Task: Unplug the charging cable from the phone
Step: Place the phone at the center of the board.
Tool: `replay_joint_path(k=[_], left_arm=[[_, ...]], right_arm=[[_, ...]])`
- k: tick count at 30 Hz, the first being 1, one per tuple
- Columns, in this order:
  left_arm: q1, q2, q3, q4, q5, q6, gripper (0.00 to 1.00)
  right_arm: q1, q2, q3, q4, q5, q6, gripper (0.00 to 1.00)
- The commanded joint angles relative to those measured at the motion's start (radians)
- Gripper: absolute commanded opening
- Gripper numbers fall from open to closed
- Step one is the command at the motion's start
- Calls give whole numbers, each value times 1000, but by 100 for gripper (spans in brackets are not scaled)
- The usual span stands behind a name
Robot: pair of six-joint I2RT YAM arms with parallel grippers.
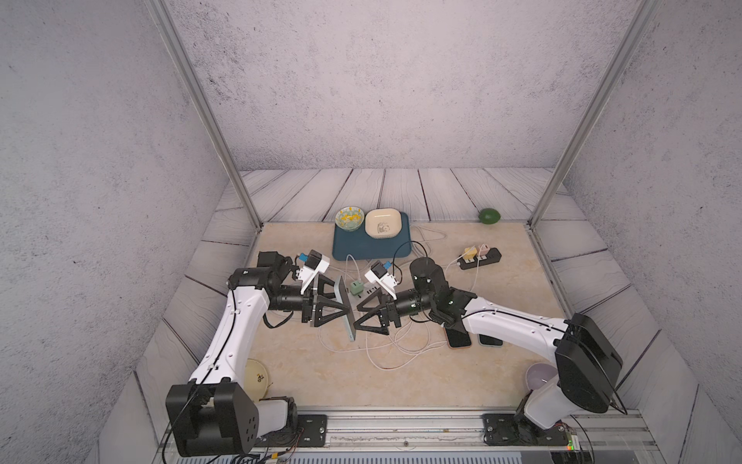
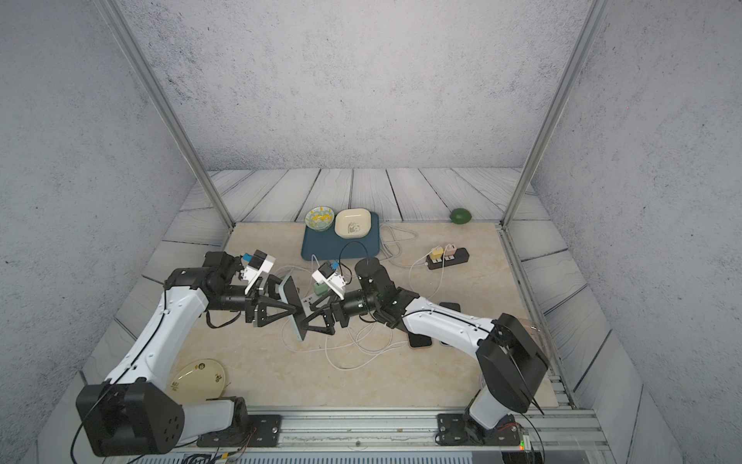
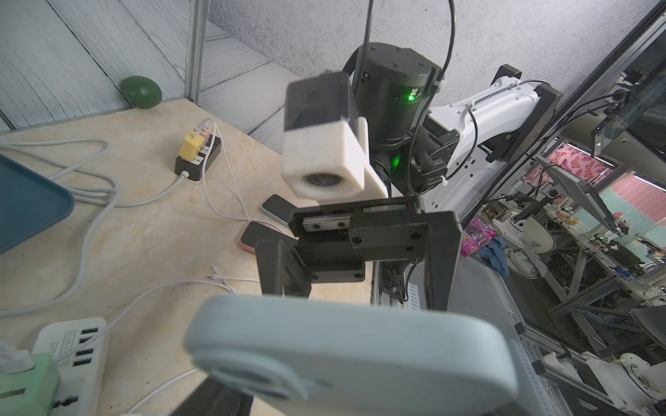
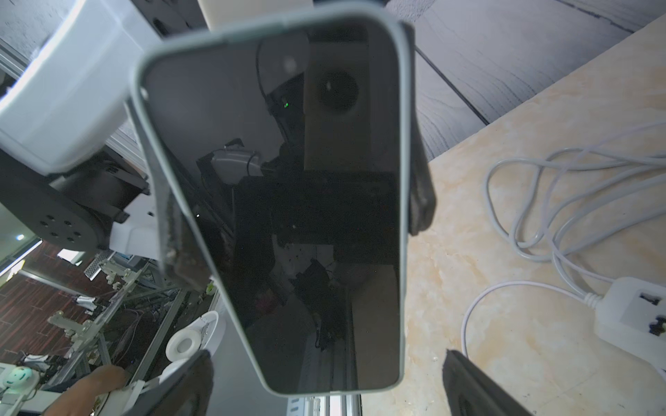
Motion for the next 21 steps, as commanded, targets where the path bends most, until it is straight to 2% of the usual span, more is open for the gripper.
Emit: replay_joint_path(k=[1,13,21], left_arm=[[-1,-22,32,-33,56,22,29],[-2,-23,32,-49,56,41,29],[-2,-23,34,-54,55,47,29]], right_arm=[[22,17,39,-55,11,-70,99],[55,68,78,-17,3,-66,99],[55,71,72,17,3,-56,84]])
